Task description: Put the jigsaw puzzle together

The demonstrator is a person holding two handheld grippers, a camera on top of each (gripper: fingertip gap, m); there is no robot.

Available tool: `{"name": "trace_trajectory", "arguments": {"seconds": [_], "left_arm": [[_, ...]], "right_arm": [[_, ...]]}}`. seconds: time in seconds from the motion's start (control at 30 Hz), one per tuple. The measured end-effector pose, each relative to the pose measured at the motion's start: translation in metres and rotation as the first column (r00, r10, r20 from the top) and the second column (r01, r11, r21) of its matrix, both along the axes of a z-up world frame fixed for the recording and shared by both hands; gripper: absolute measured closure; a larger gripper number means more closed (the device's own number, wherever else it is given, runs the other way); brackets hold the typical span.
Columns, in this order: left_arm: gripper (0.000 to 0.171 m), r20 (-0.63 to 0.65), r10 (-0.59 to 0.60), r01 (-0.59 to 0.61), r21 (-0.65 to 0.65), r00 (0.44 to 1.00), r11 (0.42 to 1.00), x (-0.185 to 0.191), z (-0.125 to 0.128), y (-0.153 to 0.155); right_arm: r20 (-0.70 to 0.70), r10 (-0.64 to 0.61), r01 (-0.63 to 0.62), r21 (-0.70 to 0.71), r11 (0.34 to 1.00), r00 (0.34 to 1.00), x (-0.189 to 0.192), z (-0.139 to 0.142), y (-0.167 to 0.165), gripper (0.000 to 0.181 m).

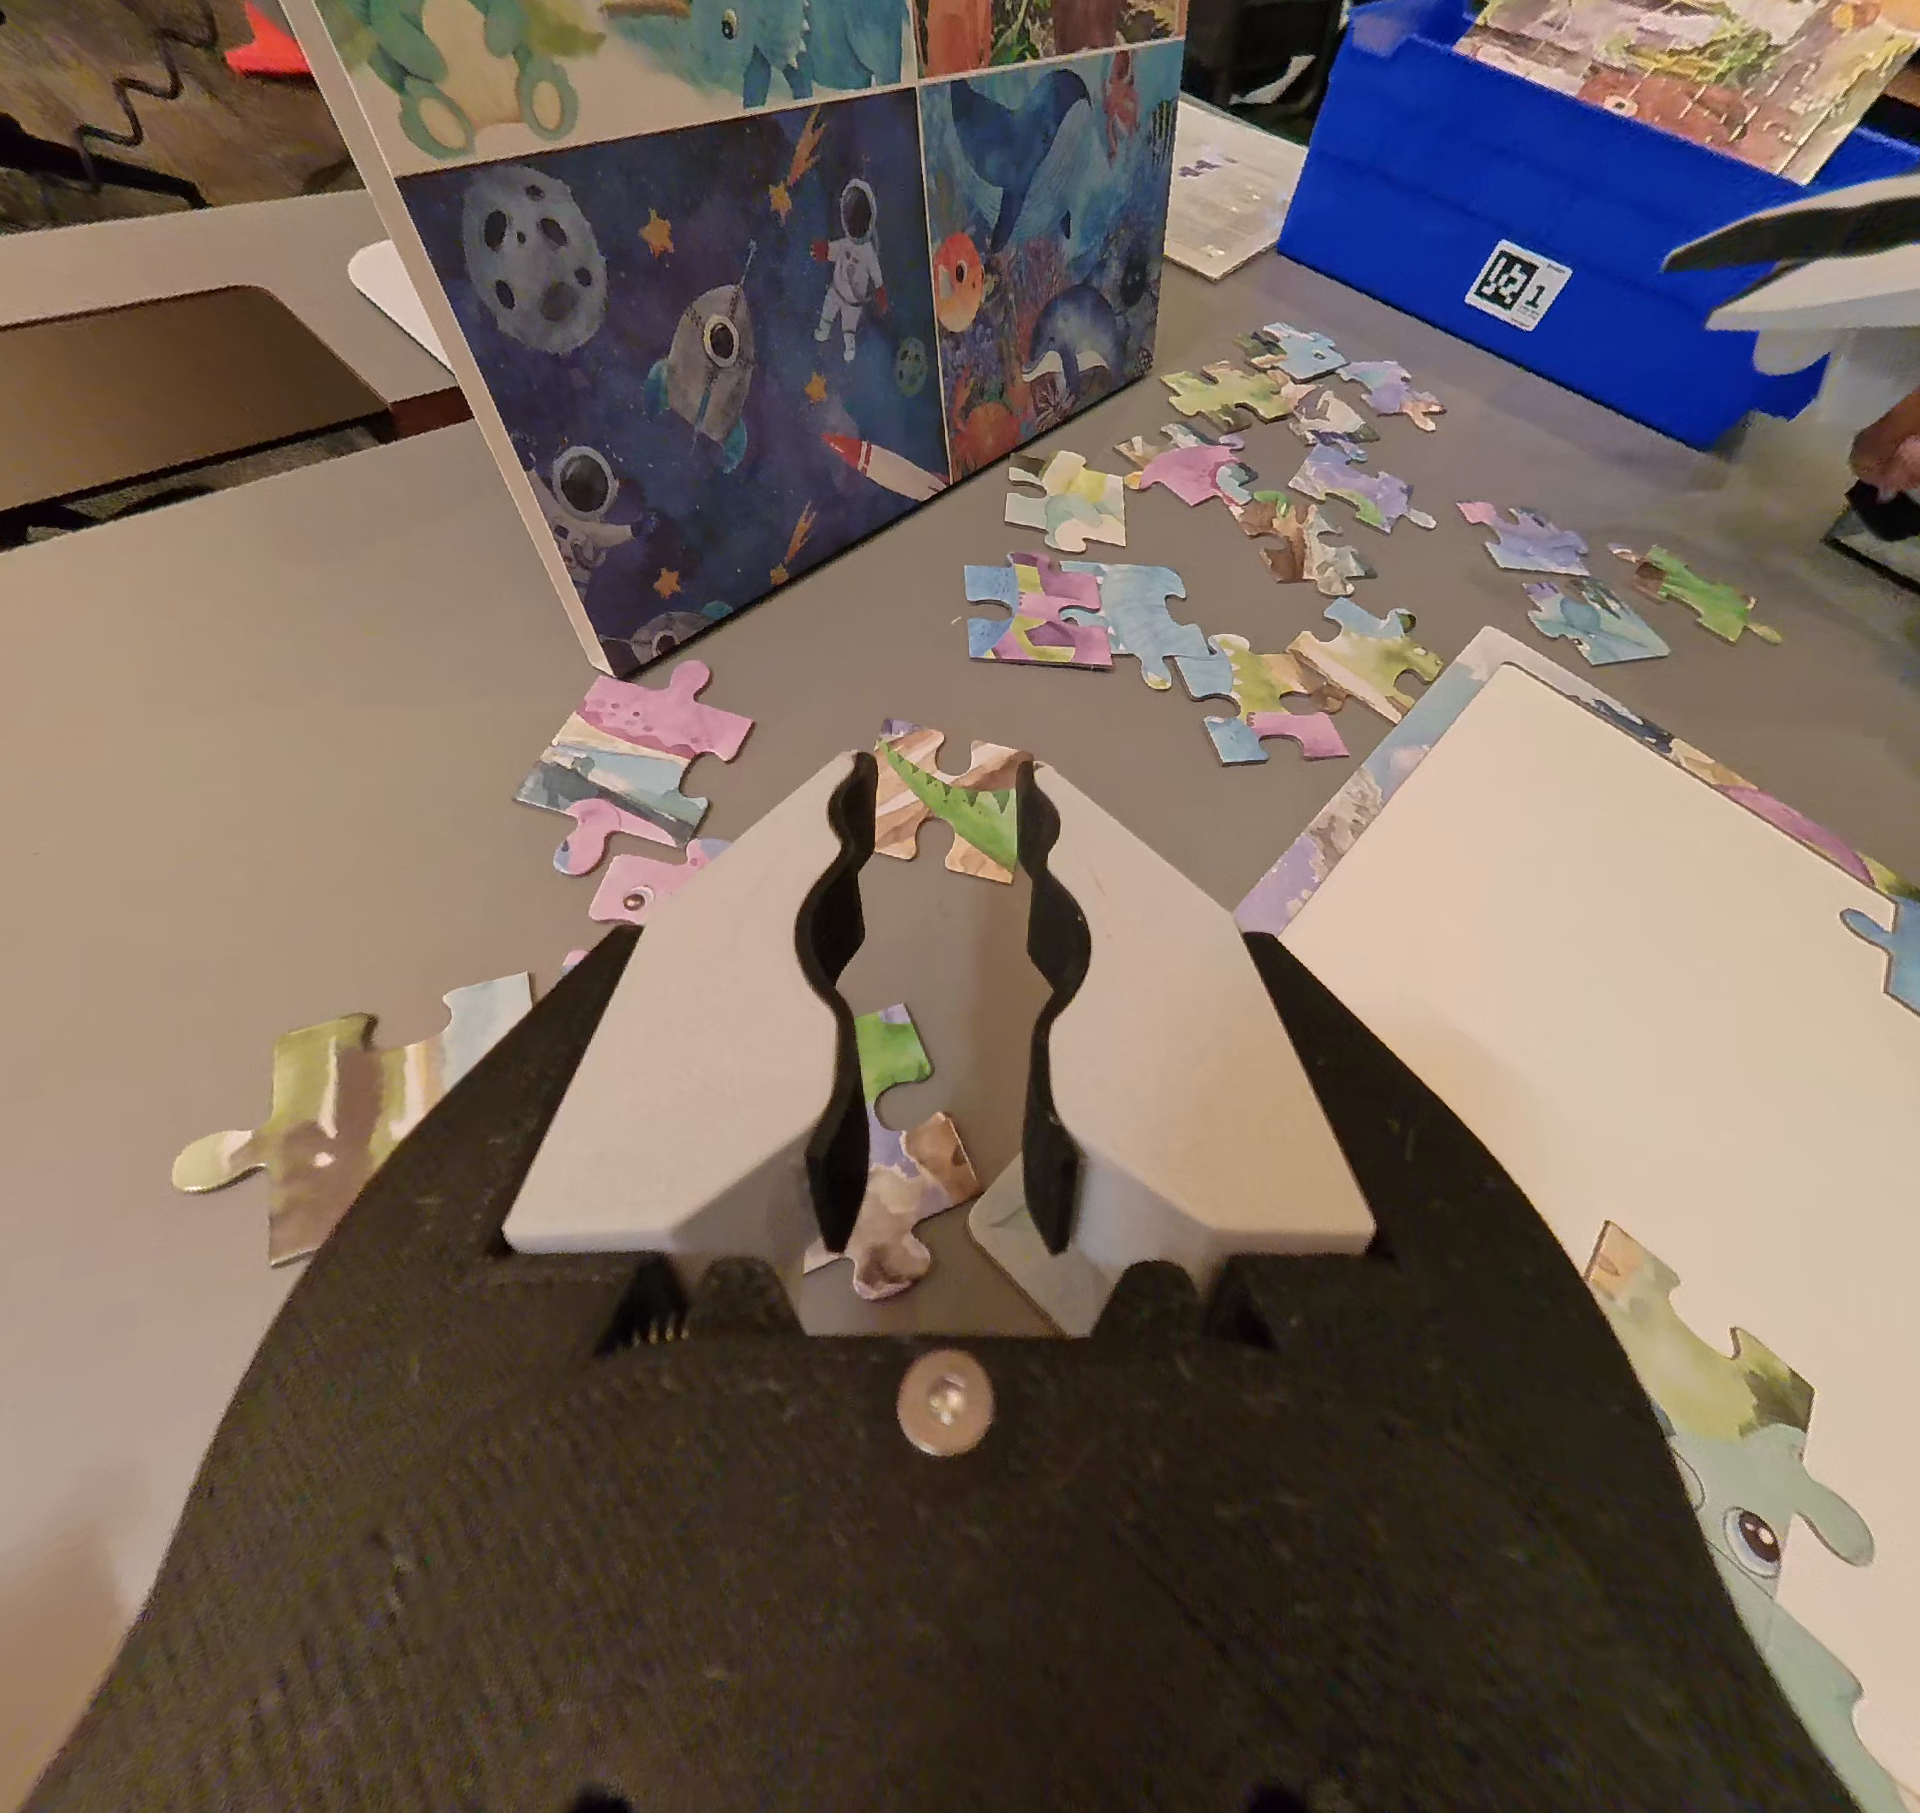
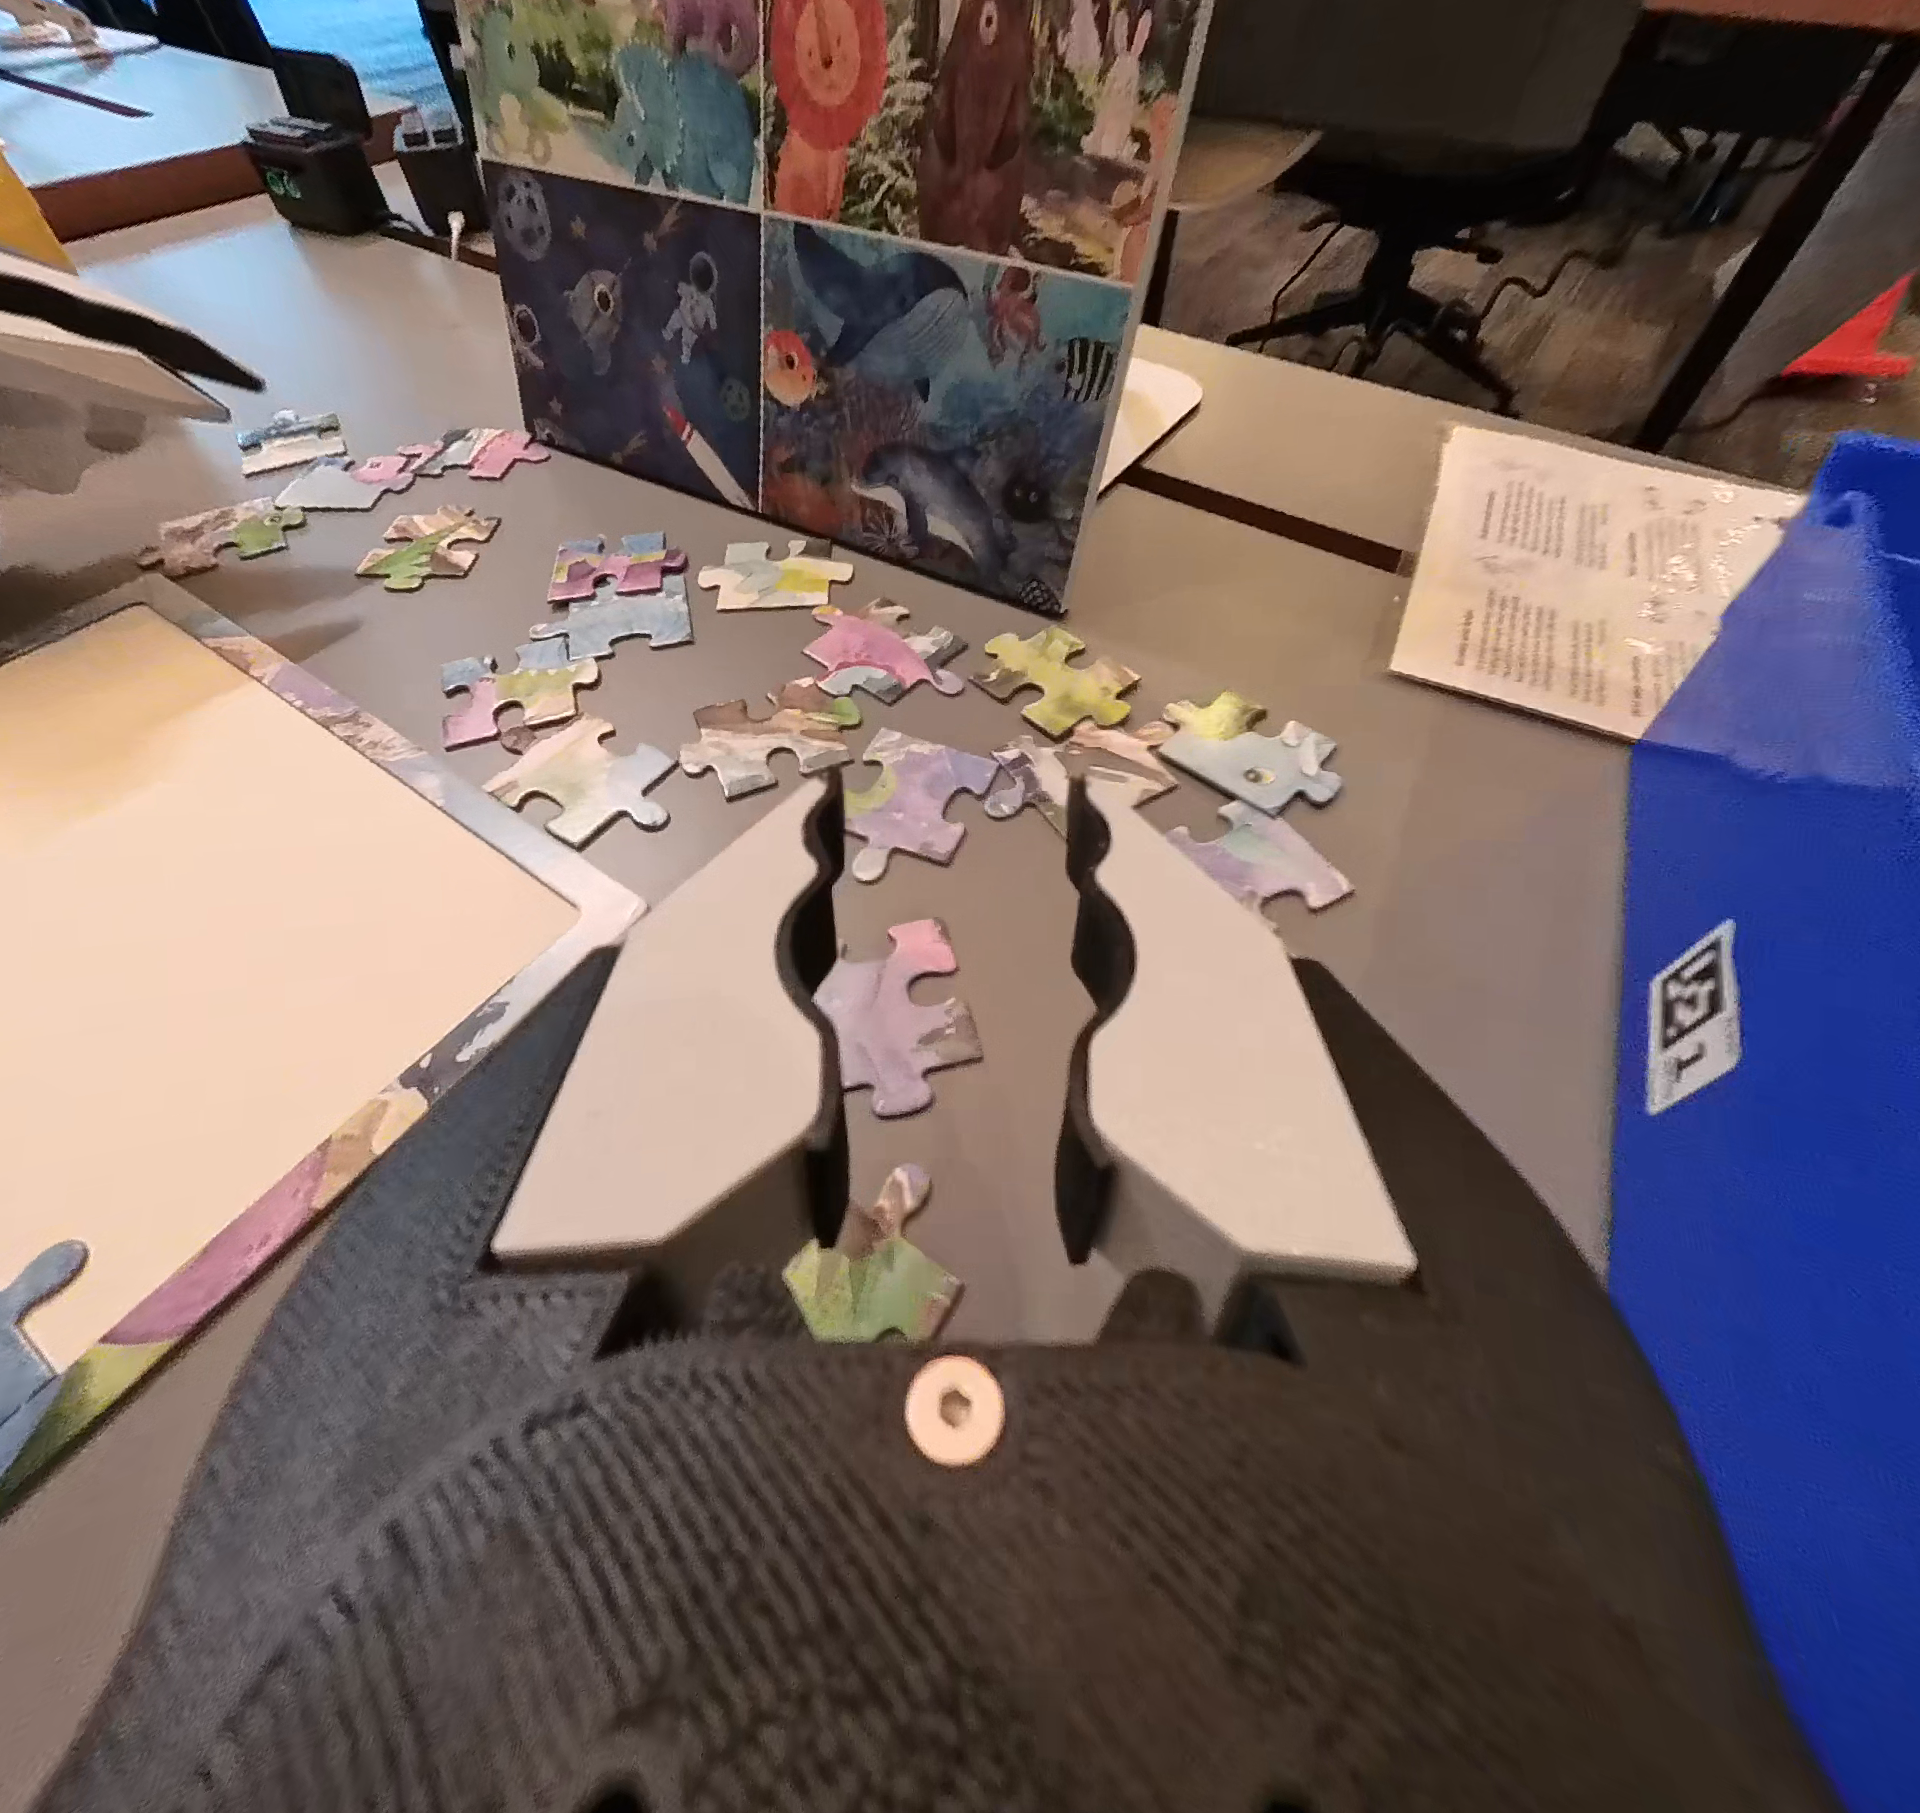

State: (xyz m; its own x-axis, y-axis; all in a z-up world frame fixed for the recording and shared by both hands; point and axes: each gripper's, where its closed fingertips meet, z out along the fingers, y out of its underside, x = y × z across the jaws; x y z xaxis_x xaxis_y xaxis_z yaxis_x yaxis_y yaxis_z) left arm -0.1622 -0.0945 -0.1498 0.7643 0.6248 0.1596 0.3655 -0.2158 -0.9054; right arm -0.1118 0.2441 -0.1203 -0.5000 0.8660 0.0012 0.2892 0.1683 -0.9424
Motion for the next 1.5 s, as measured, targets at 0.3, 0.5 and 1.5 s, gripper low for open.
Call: {"name": "trace_trajectory", "arguments": {"seconds": [0.3,0.5,1.5], "left_arm": [[0.147,-0.015,-0.004,0.004,0.000,1.000,1.000,0.002,0.004,0.002],[0.147,-0.025,-0.002,0.002,0.014,1.000,1.000,0.002,0.009,0.001],[0.154,0.006,0.248,-0.247,0.113,0.969,0.962,-0.021,0.032,-0.061]], "right_arm": [[0.043,0.000,0.001,-0.008,1.000,0.999,-0.004,-0.013,-0.005,0.139],[0.043,-0.003,0.004,-0.025,1.000,0.999,-0.005,-0.013,-0.004,0.139],[0.019,-0.039,0.039,0.000,0.999,0.999,-0.006,-0.010,0.003,0.141]]}}
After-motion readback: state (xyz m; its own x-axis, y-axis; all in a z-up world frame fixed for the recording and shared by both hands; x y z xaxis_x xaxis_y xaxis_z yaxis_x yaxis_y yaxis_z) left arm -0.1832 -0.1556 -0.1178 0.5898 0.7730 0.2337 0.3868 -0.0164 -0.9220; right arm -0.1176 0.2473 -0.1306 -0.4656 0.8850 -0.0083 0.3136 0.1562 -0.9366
